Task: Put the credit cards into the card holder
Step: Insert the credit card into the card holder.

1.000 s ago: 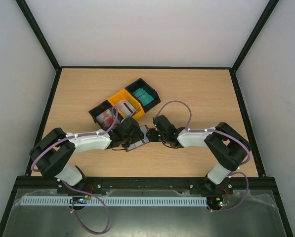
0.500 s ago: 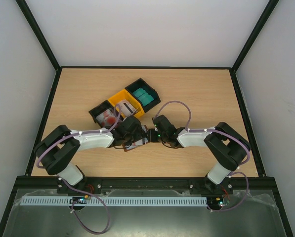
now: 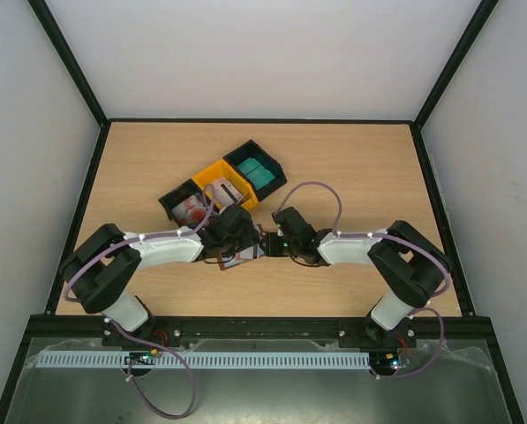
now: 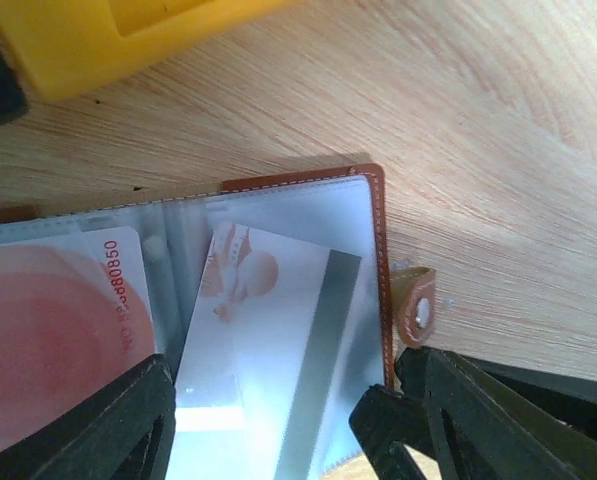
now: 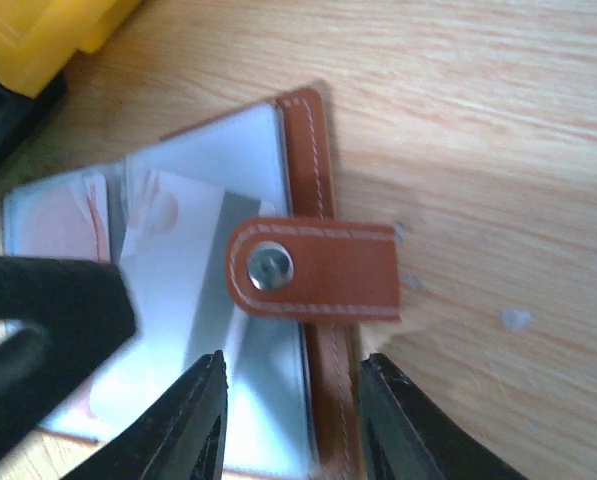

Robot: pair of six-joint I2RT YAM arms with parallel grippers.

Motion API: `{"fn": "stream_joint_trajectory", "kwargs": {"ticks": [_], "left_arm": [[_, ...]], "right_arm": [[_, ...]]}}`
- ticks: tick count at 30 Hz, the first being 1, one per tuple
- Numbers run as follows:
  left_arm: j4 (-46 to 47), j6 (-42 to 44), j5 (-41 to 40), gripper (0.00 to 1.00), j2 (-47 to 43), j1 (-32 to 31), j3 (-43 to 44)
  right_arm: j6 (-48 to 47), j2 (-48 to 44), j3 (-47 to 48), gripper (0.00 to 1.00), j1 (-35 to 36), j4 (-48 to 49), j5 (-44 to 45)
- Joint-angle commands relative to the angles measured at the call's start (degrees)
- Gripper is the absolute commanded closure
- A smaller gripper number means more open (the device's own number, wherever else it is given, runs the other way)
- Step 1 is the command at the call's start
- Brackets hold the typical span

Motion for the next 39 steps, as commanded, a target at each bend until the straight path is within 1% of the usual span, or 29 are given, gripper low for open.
{"fn": "stream_joint_trajectory", "kwargs": {"ticks": [1,6,9,14,22,28,30,35,39], "left_arm": [[-4.0,0.9,-2.3,0.3,-5.0,0.0,-0.9],[-5.6,1.0,-3.3,0.29,-7.9,0.0,-2.2],[-5.6,0.8,-3.3,0.32,-8.5,0.1,-3.6],[-3.5,0.8,-0.9,0.43,-7.7,0.1,-5.7],[-0.7,0.9,1.1,0.44,-6.9,1.1,-7.7],[-0.8,0.4,1.2,0.49,-6.9,2.0,-9.9],[-0.5,0.5,1.6,0.5,-6.9,2.0,-10.5],[-0.1,1.6,2.5,0.53,-6.5,2.0,-12.5],[-0.5,2.3,2.6,0.55,-6.7,2.0,-14.0]], "right_arm": [[-2.9,-3.1,-2.7,0.62,0.9,-13.9,3.9],[-6.4,-8.5,-2.3,0.59,3.6,-19.0,9.7],[-7.5,-9.2,-1.8,0.57,6.1,-20.5,11.8],[-8.3,-5.5,1.8,0.57,10.7,-23.3,14.8],[-7.1,2.9,8.9,0.6,16.0,-26.0,21.3],[-3.8,5.6,10.5,0.65,16.4,-26.2,27.5],[-0.8,5.6,10.7,0.66,16.5,-26.3,29.5],[1.9,5.4,11.2,0.66,16.4,-24.5,31.3],[2.2,6.2,12.8,0.65,16.4,-24.1,32.4]]}}
